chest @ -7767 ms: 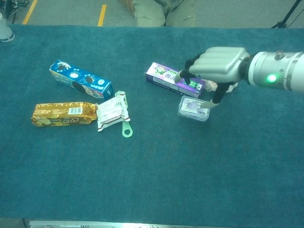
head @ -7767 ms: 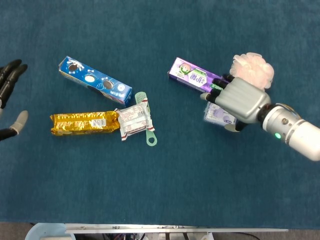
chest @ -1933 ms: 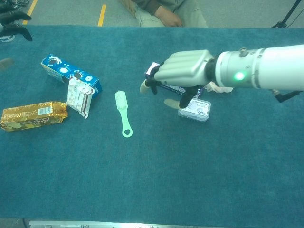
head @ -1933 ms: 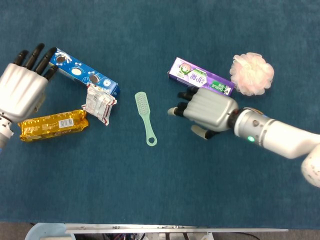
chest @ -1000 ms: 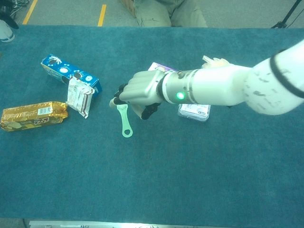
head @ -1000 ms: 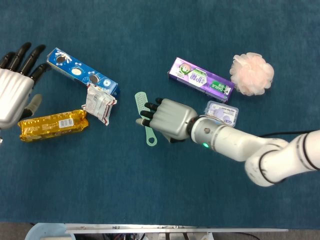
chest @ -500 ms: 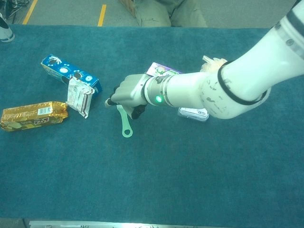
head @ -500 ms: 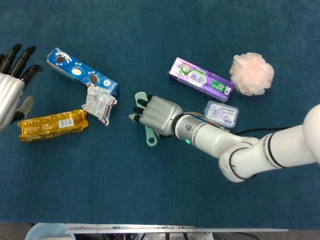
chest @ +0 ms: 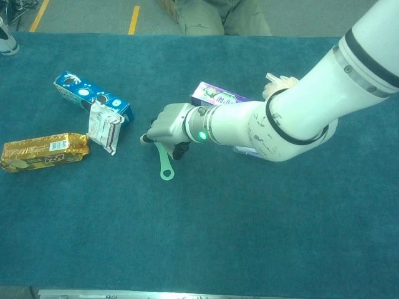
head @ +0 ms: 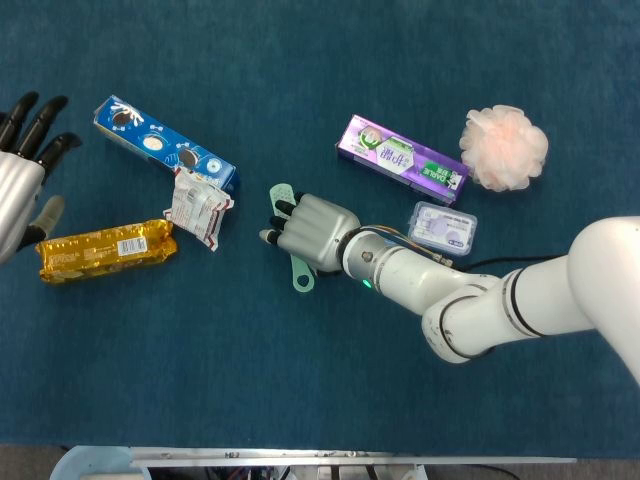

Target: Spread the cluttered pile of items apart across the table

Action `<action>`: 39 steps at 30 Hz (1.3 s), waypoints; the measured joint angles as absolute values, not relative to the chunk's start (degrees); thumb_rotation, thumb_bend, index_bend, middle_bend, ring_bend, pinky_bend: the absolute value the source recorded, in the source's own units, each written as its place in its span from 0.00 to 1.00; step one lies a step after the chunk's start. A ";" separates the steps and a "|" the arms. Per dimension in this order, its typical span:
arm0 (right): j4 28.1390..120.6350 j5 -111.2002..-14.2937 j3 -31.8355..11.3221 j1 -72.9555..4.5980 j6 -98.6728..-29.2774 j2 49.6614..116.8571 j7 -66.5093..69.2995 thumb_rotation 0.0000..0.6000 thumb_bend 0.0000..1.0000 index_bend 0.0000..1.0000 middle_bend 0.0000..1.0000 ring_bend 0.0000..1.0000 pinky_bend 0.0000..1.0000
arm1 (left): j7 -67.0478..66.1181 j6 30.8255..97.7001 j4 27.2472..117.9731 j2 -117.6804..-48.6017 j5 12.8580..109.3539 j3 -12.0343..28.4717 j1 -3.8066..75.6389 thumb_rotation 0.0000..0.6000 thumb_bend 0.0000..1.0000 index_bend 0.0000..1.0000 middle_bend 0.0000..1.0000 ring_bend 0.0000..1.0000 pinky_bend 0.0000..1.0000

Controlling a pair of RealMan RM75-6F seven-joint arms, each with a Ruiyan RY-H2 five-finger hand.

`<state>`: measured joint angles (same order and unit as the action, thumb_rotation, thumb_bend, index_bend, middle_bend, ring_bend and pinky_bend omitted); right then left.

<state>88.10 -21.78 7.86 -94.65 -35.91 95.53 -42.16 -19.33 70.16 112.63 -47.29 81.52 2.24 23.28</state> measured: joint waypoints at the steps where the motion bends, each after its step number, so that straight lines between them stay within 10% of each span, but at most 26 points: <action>1: 87.99 -21.72 8.05 -94.73 -35.88 95.61 -42.15 0.75 0.92 0.05 0.15 0.03 0.17 | -19.29 70.18 112.61 -47.29 81.58 2.30 23.21 1.00 0.37 0.23 0.06 0.04 0.19; 26: 98.03 -33.67 18.30 -85.72 -36.94 83.20 -36.12 0.74 0.92 0.05 0.18 0.03 0.17 | -18.50 69.46 111.70 -47.96 82.72 3.06 22.66 1.00 0.37 0.23 0.06 0.04 0.19; 39: 101.98 -44.43 16.95 -78.29 -38.48 74.69 -27.66 0.70 0.91 0.05 0.18 0.03 0.17 | -19.80 68.73 112.21 -48.90 81.98 4.02 23.40 1.00 0.37 0.22 0.06 0.04 0.19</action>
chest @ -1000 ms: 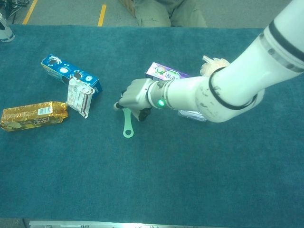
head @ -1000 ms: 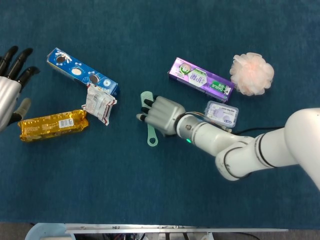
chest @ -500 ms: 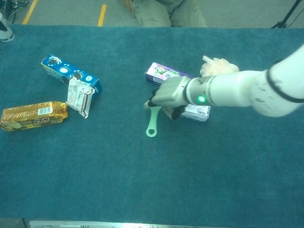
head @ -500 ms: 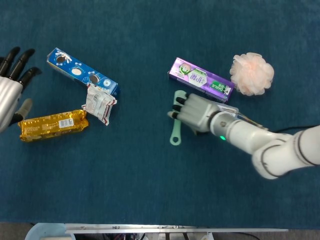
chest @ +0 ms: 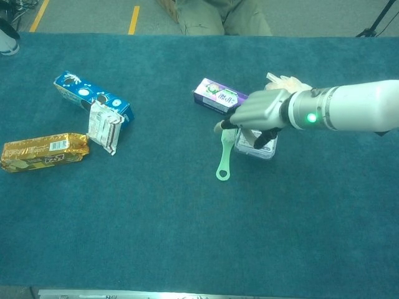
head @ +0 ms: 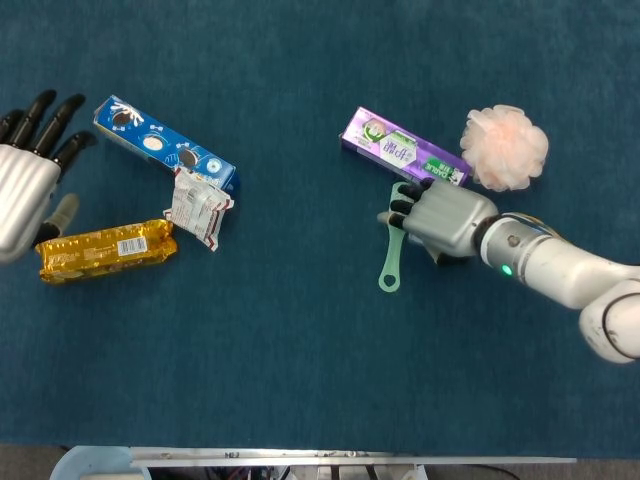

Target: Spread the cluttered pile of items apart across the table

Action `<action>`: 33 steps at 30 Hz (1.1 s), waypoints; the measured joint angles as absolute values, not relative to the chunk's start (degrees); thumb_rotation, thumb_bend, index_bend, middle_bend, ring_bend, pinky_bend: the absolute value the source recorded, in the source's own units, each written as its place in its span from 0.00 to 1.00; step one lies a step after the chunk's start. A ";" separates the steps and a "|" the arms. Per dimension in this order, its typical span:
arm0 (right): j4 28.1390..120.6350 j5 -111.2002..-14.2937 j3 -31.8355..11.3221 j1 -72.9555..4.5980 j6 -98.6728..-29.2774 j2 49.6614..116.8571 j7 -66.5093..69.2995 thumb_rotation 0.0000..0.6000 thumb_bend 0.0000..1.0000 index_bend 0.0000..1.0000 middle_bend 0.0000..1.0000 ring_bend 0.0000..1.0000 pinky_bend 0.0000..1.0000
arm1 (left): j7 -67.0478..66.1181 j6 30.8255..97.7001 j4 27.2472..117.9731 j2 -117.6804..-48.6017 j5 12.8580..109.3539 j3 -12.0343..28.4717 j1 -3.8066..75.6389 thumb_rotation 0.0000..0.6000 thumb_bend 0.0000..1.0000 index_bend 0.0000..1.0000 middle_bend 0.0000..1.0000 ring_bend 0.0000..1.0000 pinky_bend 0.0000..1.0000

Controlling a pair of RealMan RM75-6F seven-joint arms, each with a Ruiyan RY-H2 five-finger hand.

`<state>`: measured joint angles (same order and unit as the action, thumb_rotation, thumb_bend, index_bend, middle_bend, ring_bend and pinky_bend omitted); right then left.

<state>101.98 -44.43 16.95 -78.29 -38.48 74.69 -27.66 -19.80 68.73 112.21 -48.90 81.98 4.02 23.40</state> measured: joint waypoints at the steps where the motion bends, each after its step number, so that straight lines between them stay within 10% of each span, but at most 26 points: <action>1: 102.17 -45.13 16.29 -77.67 -38.99 74.22 -26.76 0.70 0.90 0.05 0.18 0.03 0.17 | -19.81 68.71 112.14 -48.98 81.67 4.13 23.42 1.00 0.37 0.22 0.06 0.04 0.19; 15: 107.57 -52.47 10.65 -63.98 -54.64 63.30 -18.31 0.72 0.58 0.05 0.22 0.06 0.20 | -14.83 70.85 108.42 -51.59 78.33 4.61 21.20 1.00 0.37 0.22 0.06 0.04 0.19; 33: 113.43 -61.39 13.04 -36.71 -79.30 52.10 -15.51 0.74 0.57 0.05 0.25 0.08 0.23 | -13.57 81.75 107.75 -56.36 76.66 3.97 13.34 1.00 0.37 0.22 0.07 0.04 0.19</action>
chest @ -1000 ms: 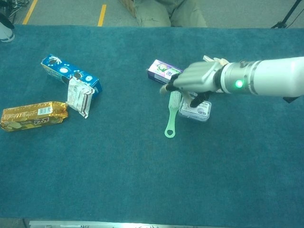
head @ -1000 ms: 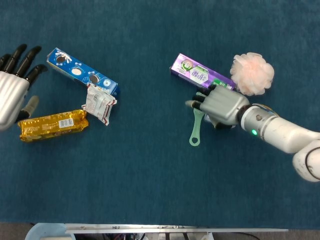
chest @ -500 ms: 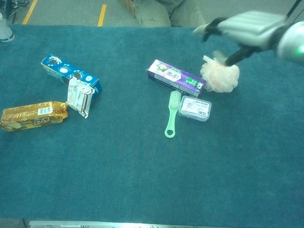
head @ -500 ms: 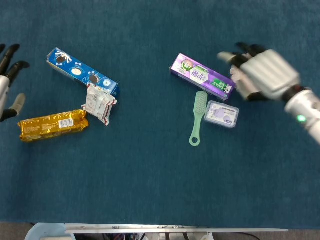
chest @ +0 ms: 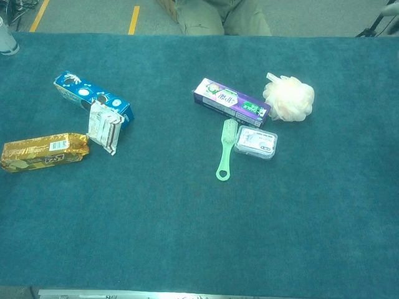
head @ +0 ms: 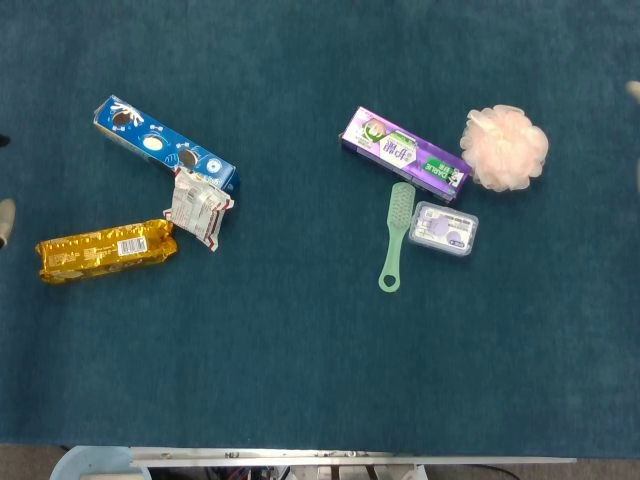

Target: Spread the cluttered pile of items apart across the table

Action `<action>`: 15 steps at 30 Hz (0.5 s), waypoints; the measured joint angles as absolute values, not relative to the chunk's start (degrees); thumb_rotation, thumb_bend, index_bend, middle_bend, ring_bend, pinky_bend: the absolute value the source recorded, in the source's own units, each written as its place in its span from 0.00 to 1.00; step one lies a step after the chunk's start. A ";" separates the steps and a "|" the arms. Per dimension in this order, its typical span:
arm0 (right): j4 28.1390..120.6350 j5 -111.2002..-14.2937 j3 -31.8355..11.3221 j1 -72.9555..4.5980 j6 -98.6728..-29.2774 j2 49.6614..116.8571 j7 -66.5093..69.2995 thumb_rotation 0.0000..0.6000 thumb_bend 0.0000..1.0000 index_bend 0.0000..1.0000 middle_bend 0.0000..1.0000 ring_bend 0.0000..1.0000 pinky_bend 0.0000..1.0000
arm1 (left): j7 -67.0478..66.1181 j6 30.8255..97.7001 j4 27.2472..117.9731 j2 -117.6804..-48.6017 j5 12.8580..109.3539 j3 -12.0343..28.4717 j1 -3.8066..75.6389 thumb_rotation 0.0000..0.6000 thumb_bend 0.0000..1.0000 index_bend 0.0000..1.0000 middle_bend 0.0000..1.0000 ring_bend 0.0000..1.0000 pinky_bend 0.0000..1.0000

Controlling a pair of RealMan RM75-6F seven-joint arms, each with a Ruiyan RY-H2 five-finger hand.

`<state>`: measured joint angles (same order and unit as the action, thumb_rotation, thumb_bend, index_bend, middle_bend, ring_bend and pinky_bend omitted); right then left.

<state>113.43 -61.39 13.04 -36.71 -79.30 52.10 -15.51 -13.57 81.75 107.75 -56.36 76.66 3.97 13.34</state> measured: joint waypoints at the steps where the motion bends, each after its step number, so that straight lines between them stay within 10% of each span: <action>1: 113.38 -62.03 13.10 -35.27 -80.55 52.05 -15.33 0.74 0.57 0.05 0.25 0.08 0.23 | -13.90 82.30 108.15 -56.46 76.50 3.80 12.77 1.00 0.37 0.22 0.07 0.04 0.19; 15: 110.21 -69.62 10.59 -20.54 -89.24 53.04 -11.84 0.74 0.57 0.05 0.25 0.08 0.23 | -18.28 89.47 111.89 -57.13 79.80 2.96 8.23 1.00 0.37 0.22 0.07 0.04 0.19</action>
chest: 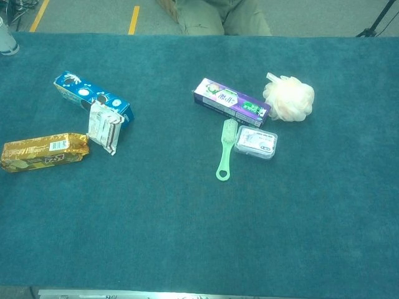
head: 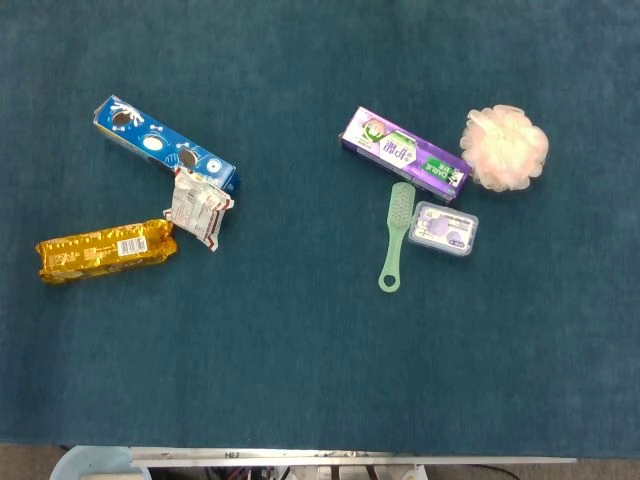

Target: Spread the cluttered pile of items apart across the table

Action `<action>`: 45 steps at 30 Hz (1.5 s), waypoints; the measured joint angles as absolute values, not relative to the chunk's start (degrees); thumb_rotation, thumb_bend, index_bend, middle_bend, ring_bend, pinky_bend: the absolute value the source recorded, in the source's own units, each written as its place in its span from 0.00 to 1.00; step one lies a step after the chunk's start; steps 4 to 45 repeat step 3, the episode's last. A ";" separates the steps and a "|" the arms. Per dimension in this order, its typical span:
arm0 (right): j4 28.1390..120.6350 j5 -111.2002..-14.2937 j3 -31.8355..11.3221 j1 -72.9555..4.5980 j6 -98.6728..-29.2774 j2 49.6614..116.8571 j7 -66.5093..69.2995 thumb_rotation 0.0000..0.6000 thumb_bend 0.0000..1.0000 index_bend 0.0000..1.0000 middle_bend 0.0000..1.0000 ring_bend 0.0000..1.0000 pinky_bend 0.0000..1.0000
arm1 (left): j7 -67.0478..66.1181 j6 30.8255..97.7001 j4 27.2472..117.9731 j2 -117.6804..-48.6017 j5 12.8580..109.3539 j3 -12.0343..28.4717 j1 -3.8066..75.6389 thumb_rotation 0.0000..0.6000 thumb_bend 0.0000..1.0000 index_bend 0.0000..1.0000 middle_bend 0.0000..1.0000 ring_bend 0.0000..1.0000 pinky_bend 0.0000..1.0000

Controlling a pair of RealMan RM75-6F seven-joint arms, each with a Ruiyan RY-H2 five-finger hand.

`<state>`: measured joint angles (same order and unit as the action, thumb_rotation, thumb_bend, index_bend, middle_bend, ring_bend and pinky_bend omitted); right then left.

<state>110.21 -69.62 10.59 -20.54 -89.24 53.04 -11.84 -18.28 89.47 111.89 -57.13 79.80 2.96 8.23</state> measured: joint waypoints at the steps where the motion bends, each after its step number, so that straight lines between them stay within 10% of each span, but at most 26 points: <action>1: 110.04 -69.82 10.25 -20.04 -89.29 53.06 -11.61 0.74 0.57 0.05 0.25 0.08 0.23 | -18.49 89.51 112.10 -57.20 79.88 2.98 8.06 1.00 0.37 0.22 0.07 0.04 0.19; 45: 109.67 -70.32 9.44 -19.03 -89.32 53.11 -11.24 0.74 0.57 0.05 0.25 0.08 0.23 | -18.67 89.36 112.22 -57.26 79.84 3.02 7.98 1.00 0.37 0.22 0.07 0.04 0.19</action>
